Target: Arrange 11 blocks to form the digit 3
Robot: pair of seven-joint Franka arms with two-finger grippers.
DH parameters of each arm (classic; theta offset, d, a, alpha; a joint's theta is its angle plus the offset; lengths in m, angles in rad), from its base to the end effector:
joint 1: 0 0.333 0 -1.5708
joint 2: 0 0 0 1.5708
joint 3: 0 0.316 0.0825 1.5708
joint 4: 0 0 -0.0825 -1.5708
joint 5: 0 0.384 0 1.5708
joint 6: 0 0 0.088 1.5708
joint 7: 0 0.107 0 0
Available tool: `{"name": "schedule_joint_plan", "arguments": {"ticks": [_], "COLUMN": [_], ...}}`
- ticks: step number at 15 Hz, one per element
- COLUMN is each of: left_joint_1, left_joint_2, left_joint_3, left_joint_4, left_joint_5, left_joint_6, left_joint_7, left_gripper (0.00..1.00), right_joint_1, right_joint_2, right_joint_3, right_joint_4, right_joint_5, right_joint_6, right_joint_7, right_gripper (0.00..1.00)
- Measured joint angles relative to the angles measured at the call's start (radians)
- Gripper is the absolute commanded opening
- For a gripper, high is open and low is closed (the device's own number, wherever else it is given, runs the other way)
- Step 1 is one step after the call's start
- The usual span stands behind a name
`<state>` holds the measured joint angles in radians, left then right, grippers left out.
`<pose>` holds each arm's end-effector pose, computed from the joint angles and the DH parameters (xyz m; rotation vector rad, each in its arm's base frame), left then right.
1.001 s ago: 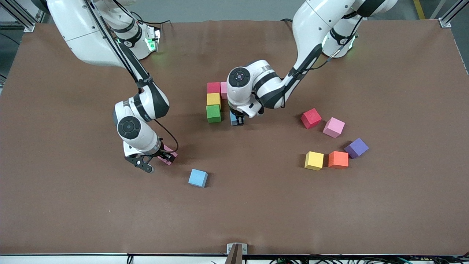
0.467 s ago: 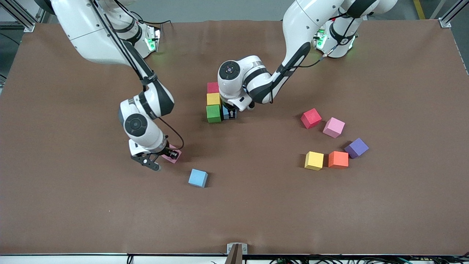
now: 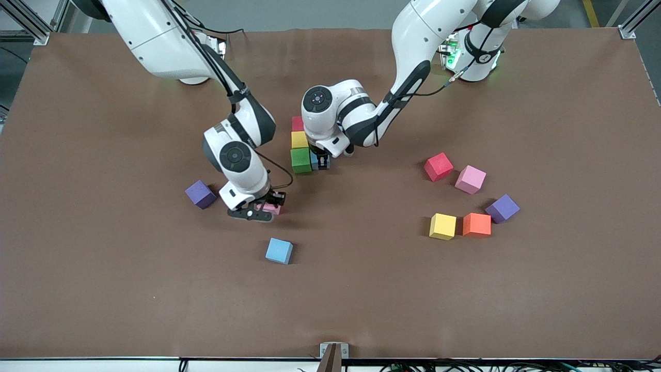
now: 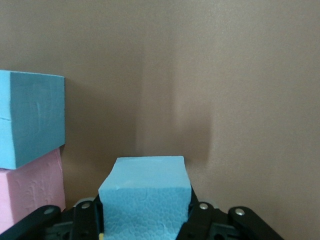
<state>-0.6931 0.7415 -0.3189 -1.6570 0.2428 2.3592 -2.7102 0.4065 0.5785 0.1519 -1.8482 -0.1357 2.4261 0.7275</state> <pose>0.3854 -0.5642 0.1933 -2.1791 -2.2540 0.0669 0.5500 0.3361 0.2133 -3.1382 0.1439 -0.0173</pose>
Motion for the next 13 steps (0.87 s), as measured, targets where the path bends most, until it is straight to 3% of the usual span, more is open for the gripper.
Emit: {"name": "schedule_joint_plan", "arguments": {"ticks": [1,7,13], "left_joint_1": [0.0,0.005,0.024], "left_joint_2": [0.0,-0.013,-0.111], "left_joint_3": [0.0,0.01,0.01], "left_joint_4": [0.0,0.017,-0.019], "left_joint_5": [0.0,0.001,0.001], "left_joint_6": [0.0,-0.002,-0.073], "left_joint_7": [0.0,0.013,0.114], "left_gripper": [1.0,1.0,1.0], "right_joint_1": [0.015,0.071,0.123], "right_joint_2": [0.0,0.0,0.0], "right_joint_3": [0.0,0.001,0.002], "right_joint_4": [0.0,0.0,0.0], "right_joint_5": [0.0,0.002,0.002], "right_joint_6": [0.0,0.0,0.0], "right_joint_7": [-0.001,0.003,0.039], "right_gripper": [0.05,0.05,0.05]}}
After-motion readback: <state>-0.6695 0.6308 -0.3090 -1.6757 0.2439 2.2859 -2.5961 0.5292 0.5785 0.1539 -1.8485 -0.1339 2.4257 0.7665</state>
